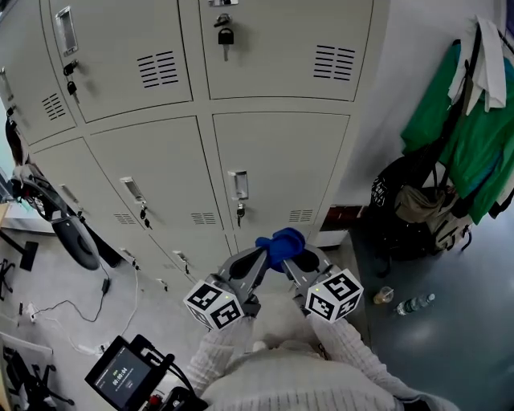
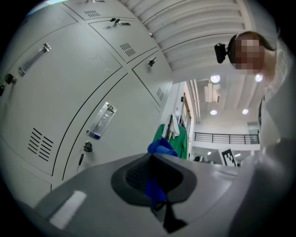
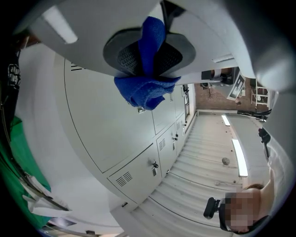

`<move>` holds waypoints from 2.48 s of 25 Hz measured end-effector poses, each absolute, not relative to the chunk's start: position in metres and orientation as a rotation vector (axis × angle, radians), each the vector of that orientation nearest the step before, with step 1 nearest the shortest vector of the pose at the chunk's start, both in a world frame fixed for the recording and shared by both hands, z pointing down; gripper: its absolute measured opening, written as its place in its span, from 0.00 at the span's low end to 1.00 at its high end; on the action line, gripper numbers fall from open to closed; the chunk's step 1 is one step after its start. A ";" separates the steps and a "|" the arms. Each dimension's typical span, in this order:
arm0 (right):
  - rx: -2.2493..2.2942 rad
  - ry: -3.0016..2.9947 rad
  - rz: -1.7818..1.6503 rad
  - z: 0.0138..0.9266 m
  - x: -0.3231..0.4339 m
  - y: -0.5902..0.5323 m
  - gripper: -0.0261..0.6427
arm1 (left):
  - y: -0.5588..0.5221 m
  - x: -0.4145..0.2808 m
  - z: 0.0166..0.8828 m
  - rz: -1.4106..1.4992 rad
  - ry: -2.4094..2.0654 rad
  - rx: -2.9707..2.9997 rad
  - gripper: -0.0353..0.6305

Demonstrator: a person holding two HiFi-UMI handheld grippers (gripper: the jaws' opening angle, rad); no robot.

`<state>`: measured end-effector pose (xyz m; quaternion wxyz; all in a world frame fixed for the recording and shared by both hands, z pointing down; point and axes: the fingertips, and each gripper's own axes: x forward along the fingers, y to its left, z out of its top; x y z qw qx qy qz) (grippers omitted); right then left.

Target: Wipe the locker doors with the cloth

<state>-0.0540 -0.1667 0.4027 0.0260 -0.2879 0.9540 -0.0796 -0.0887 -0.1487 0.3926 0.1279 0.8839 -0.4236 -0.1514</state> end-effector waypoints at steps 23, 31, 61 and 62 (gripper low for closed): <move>-0.689 3.069 0.046 0.303 -0.130 -0.217 0.11 | -0.192 -0.153 0.286 -0.520 -1.447 2.618 0.06; -0.713 2.892 0.197 0.213 -0.157 -0.234 0.11 | -0.203 -0.178 0.198 -0.510 -1.573 2.814 0.06; -0.815 2.831 0.190 0.212 -0.166 -0.273 0.11 | -0.256 -0.196 0.207 -0.456 -1.627 2.778 0.06; -0.824 2.834 0.203 0.215 -0.166 -0.273 0.11 | -0.257 -0.195 0.211 -0.442 -1.626 2.775 0.06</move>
